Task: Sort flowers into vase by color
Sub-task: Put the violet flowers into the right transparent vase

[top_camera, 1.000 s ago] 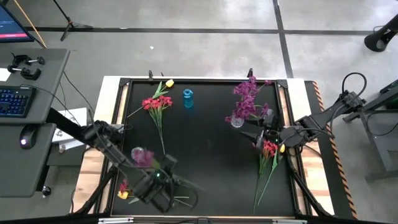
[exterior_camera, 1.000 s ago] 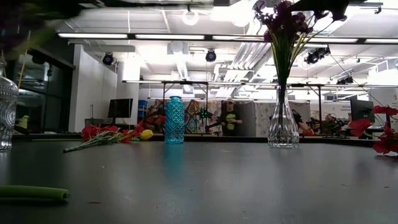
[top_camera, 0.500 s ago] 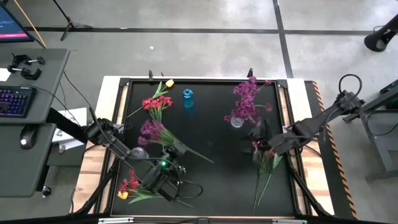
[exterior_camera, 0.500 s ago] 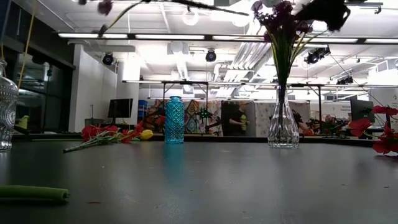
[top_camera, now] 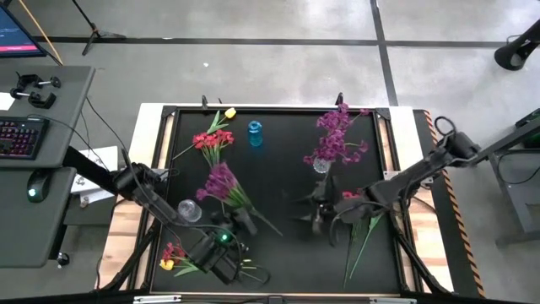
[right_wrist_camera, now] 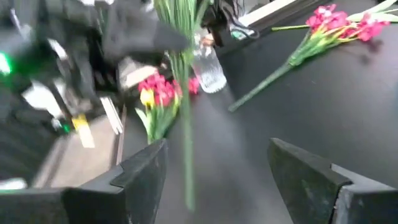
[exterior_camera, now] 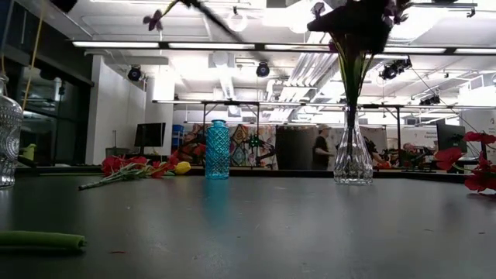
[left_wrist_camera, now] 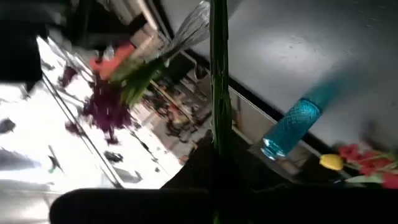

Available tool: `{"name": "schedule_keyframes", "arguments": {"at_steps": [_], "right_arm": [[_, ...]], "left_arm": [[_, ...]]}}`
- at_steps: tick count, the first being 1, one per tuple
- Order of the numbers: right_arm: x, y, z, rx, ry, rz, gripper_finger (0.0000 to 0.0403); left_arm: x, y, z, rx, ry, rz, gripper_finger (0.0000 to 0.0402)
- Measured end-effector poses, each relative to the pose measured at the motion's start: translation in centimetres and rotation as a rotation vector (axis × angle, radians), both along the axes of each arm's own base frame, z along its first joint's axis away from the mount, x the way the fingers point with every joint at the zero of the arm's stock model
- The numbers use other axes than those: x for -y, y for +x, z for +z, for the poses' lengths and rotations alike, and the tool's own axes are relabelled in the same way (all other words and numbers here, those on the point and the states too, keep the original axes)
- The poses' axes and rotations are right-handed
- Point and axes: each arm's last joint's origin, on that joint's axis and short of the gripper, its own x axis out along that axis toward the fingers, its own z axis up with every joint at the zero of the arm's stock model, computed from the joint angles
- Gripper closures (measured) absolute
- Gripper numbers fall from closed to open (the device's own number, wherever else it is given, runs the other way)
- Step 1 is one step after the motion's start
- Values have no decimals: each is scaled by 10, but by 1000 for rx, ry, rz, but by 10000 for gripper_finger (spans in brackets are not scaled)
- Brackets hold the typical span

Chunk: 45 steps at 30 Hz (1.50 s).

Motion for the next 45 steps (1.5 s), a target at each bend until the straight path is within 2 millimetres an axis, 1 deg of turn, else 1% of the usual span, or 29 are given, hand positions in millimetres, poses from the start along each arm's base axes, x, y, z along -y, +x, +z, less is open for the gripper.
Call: {"name": "schedule_keyframes", "arguments": {"at_steps": [3, 6, 12, 18, 21, 25, 30, 36, 45], "right_arm": [[-1, 12, -8, 35, 46, -20, 137], [0, 20, -17, 27, 70, -39, 137], [5, 31, -31, 12, 82, -60, 137], [6, 45, -36, 71, 116, 46, 137], [8, 47, -41, 58, 112, 59, 137], [9, 51, -47, 46, 111, 92, 137], [8, 52, -46, 60, 99, 124, 137], [8, 52, -46, 61, 87, 112, 137], [9, 52, -47, 51, 61, 106, 137]], "left_arm": [[-1, -1, -14, -80, 68, -37, 401], [1, 1, -21, -84, 78, -57, 401], [6, 10, -22, -55, 47, -89, 401], [5, 23, -22, -83, -23, -125, 401], [4, 30, -20, -61, -30, -131, 401], [1, 37, -19, -72, -62, -151, 401], [-6, 46, -18, -75, -67, -155, 401], [-11, 56, -16, -69, -86, -176, 401], [-11, 60, -14, -51, -109, -199, 401]]}}
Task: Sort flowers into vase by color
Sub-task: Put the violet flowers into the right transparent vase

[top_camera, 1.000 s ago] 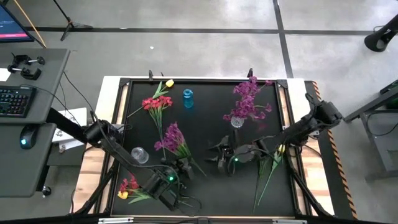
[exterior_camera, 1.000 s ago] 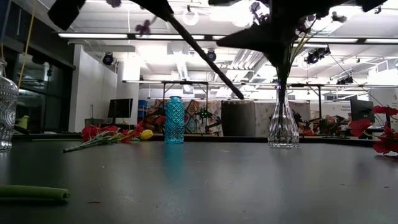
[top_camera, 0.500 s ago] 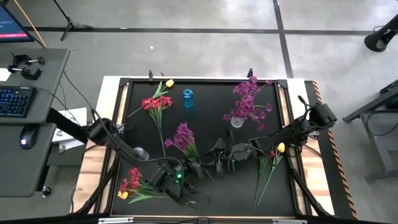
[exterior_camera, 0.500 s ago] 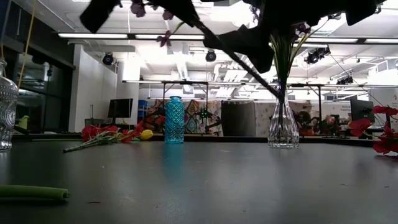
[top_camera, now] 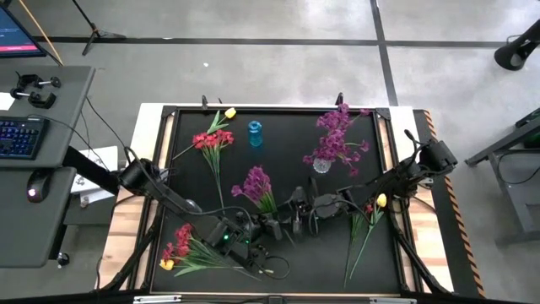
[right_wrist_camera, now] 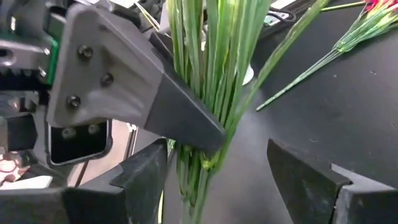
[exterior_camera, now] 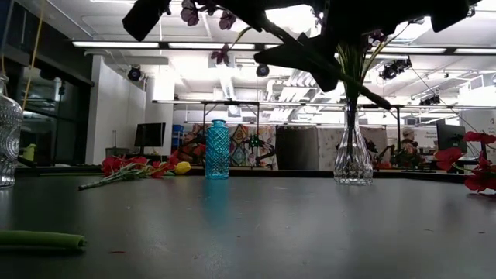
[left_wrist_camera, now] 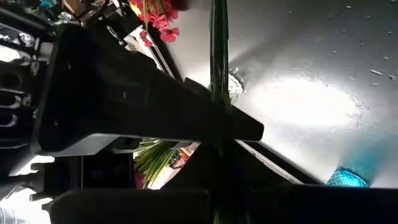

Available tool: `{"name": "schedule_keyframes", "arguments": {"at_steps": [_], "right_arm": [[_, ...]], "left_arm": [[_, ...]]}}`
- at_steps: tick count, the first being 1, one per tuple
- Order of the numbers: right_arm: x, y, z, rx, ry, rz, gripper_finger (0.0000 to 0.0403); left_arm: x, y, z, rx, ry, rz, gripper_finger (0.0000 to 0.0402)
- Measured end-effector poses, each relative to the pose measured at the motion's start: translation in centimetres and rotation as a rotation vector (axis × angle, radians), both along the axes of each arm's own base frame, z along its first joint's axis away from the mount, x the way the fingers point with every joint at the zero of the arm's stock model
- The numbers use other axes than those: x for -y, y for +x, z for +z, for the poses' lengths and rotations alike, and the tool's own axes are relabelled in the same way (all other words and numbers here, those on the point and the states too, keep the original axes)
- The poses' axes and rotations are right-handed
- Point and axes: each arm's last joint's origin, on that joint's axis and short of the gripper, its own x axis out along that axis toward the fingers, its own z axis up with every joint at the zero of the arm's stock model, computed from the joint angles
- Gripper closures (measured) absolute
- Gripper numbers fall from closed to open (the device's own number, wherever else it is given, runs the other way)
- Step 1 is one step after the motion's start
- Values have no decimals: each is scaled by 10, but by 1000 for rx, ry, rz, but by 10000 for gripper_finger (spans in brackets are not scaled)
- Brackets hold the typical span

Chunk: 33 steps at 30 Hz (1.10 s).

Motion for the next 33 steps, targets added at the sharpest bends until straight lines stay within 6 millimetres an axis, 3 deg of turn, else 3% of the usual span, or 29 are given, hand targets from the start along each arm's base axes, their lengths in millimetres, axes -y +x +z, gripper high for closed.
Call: {"name": "schedule_keyframes", "arguments": {"at_steps": [6, 16, 22, 33], "right_arm": [[0, 0, 0, 0, -11, -8, 182], [0, 0, -1, -5, -44, -12, 383], [0, 0, -1, -5, -45, -16, 382], [3, -3, 9, 25, -67, -36, 400]], "left_arm": [[-4, 3, 0, -2, -1, 7, 401], [-8, 6, 0, -21, -22, -12, 401], [-8, 7, 0, 0, -36, 6, 385], [-8, 6, 3, 172, -120, 141, 253]]}}
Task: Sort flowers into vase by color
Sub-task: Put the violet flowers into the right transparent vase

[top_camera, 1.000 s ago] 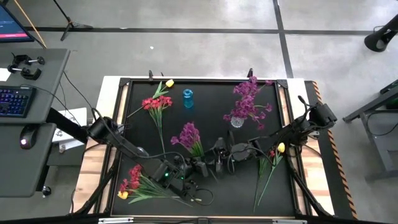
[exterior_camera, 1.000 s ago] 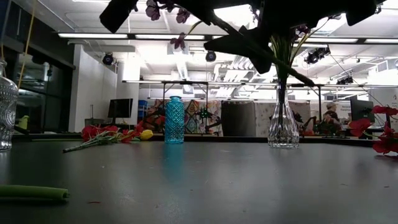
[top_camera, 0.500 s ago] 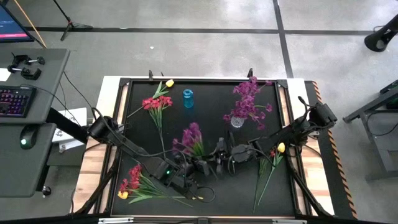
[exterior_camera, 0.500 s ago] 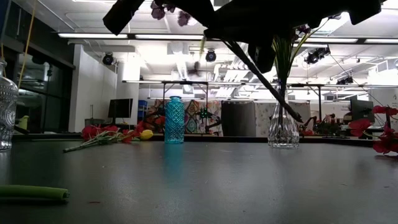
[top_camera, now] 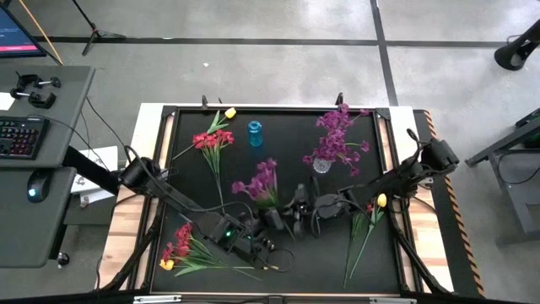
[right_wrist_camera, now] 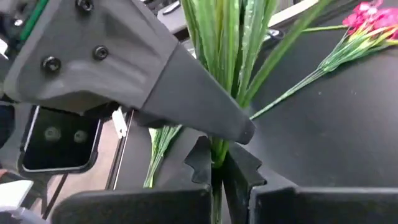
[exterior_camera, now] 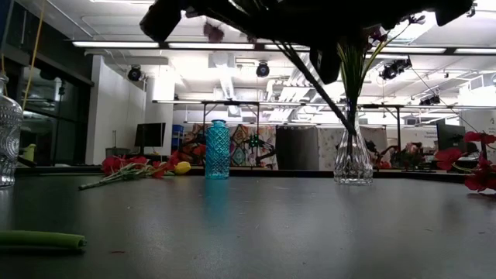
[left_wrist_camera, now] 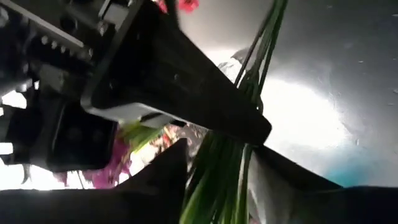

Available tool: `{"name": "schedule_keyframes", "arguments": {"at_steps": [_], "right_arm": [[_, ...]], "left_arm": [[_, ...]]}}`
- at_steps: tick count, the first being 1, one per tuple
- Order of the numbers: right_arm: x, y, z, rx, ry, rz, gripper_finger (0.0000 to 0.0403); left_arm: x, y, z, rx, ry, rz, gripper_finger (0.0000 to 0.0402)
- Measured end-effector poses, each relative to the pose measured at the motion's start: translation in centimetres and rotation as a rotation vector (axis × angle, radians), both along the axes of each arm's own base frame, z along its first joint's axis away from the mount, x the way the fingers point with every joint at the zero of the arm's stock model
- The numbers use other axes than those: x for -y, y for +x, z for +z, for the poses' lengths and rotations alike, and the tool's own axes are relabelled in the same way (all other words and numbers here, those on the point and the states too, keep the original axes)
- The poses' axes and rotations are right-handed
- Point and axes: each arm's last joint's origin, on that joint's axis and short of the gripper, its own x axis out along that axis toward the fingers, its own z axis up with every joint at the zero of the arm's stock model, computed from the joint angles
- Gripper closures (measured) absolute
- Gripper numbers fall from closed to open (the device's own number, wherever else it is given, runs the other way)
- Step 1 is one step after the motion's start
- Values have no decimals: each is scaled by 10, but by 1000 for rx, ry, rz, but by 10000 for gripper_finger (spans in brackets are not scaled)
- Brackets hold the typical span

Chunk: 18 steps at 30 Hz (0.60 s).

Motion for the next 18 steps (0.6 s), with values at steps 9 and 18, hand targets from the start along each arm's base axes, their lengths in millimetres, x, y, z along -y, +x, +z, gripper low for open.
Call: {"name": "schedule_keyframes", "arguments": {"at_steps": [9, 18], "right_arm": [[6, -13, 16, -30, -49, -36, 402], [8, -19, 23, -41, -58, -40, 403]], "left_arm": [[3, -29, -9, 14, -114, 138, 188], [7, -62, -17, 21, -358, 357, 184]]}}
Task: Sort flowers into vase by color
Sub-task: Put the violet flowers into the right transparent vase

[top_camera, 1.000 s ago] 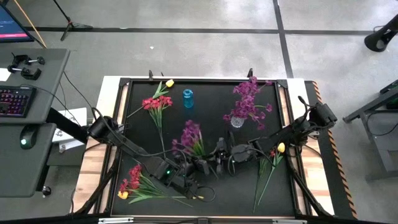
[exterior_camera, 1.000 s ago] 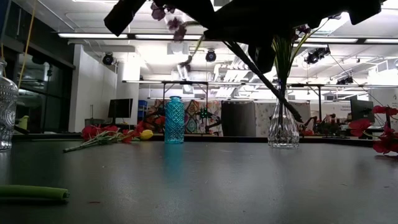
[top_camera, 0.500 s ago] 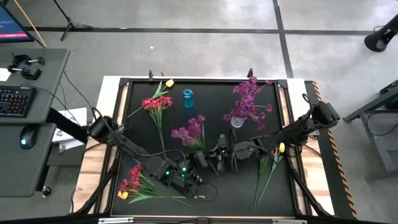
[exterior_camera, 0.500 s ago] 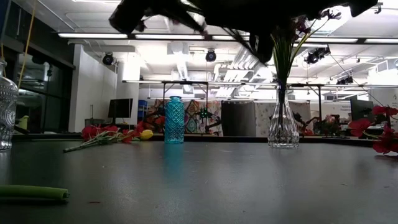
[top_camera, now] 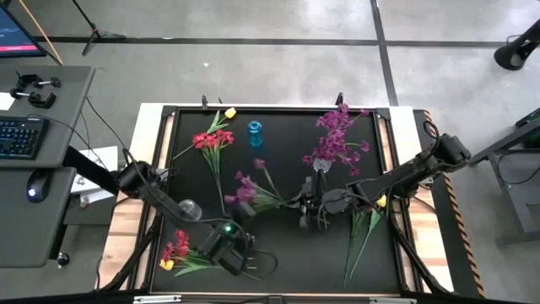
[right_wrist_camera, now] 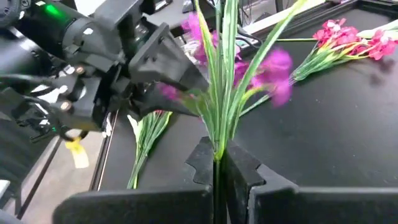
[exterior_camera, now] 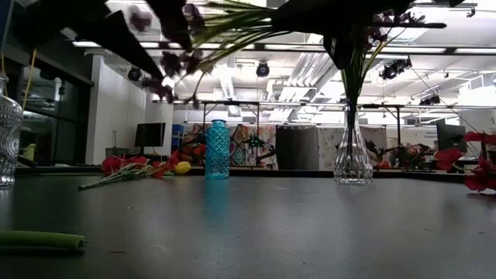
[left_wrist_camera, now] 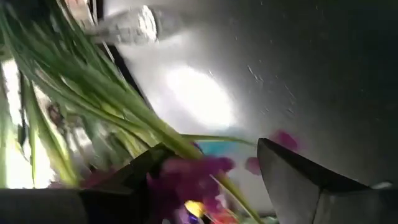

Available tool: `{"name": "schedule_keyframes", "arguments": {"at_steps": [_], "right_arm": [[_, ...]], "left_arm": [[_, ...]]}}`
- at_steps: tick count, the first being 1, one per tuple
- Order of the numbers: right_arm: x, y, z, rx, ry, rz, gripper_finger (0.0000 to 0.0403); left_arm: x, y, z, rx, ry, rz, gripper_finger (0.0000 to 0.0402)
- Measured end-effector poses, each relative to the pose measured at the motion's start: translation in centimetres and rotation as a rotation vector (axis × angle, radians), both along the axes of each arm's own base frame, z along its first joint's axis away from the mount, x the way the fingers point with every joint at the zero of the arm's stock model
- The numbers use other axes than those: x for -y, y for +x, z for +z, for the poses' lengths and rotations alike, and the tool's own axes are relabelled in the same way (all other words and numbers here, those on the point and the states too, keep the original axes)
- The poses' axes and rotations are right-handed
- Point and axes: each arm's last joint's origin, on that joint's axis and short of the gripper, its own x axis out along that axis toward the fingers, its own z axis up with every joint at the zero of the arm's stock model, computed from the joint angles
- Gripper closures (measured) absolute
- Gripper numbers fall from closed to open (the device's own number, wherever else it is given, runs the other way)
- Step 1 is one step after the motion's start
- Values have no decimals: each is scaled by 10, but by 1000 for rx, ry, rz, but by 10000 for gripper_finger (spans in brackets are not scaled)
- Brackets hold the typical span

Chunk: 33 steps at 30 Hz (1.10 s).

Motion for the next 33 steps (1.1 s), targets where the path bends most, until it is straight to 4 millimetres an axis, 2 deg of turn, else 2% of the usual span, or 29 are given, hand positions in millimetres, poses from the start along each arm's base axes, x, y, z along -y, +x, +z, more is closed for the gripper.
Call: {"name": "schedule_keyframes", "arguments": {"at_steps": [4, 10, 18, 23, 25, 28, 33], "right_arm": [[0, 0, -1, -13, -4, 0, 403], [1, -2, 1, -9, -20, 5, 403], [2, -11, 14, 9, -61, -32, 403], [-1, -14, 22, 66, -112, -64, 403], [-2, -13, 27, 120, -141, -76, 403], [-2, -11, 39, 219, -189, -72, 403], [-2, -12, 60, 411, -292, -64, 403]], "left_arm": [[6, -11, 4, 52, -96, 73, 184], [20, -34, 27, 221, -208, 102, 184], [35, -85, 65, 537, -272, 84, 184], [39, -109, 75, 779, -345, 97, 184], [41, -115, 69, 878, -362, 76, 184], [40, -125, 47, 1031, -400, 43, 184], [21, -132, 4, 1232, -562, 98, 184]]}}
